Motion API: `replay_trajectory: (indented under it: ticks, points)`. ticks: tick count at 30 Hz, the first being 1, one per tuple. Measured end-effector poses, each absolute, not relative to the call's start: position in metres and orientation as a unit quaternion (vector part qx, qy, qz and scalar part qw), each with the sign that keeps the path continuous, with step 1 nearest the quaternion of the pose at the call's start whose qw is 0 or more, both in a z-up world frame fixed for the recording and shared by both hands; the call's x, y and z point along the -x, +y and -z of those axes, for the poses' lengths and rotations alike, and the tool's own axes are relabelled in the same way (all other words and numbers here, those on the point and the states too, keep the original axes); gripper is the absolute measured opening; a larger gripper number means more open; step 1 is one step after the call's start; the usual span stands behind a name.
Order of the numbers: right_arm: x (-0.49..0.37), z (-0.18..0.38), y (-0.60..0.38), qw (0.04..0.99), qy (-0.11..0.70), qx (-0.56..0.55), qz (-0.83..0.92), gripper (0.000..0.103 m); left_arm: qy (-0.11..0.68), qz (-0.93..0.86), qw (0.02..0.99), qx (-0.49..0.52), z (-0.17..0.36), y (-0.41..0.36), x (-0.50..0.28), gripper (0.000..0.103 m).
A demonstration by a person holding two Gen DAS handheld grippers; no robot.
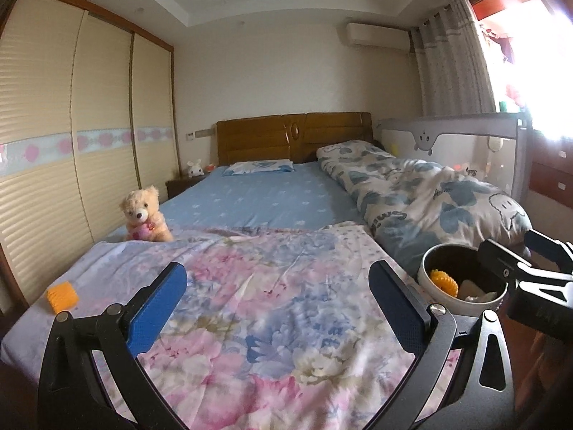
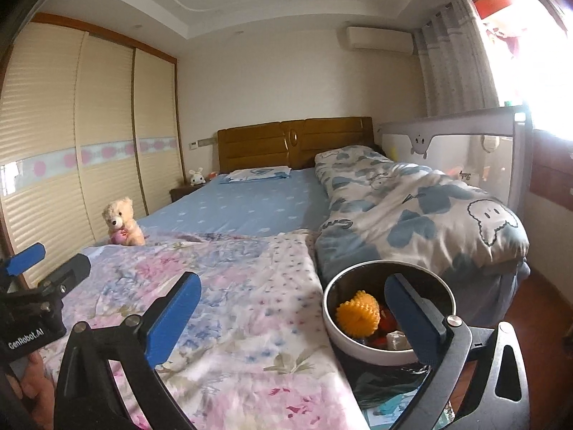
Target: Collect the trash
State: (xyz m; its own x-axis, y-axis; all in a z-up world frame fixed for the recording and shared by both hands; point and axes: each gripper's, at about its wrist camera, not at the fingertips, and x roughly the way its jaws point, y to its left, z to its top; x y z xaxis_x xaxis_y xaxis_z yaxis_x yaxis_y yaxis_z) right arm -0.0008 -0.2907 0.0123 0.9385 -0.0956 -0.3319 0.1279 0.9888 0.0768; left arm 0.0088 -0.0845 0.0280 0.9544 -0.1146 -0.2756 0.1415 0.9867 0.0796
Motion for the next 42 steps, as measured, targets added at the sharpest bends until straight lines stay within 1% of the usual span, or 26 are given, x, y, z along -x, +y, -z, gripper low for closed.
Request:
replay_trajectory:
  ticks: [20,42]
  points:
    - [-0.003,-0.0139,-0.2905,0.98,0.183,-0.062,0.042,0.103,0.156,0.071,0.984,-0.048,-0.0266,-0.0847,-0.0118,0.103]
    - [-0.0039,-0.0132,-0.2894,0.979,0.188,-0.061,0.037,0.103,0.155,0.073,0.984,-0.048,-0.0256,-0.0836,-0.0108,0.103]
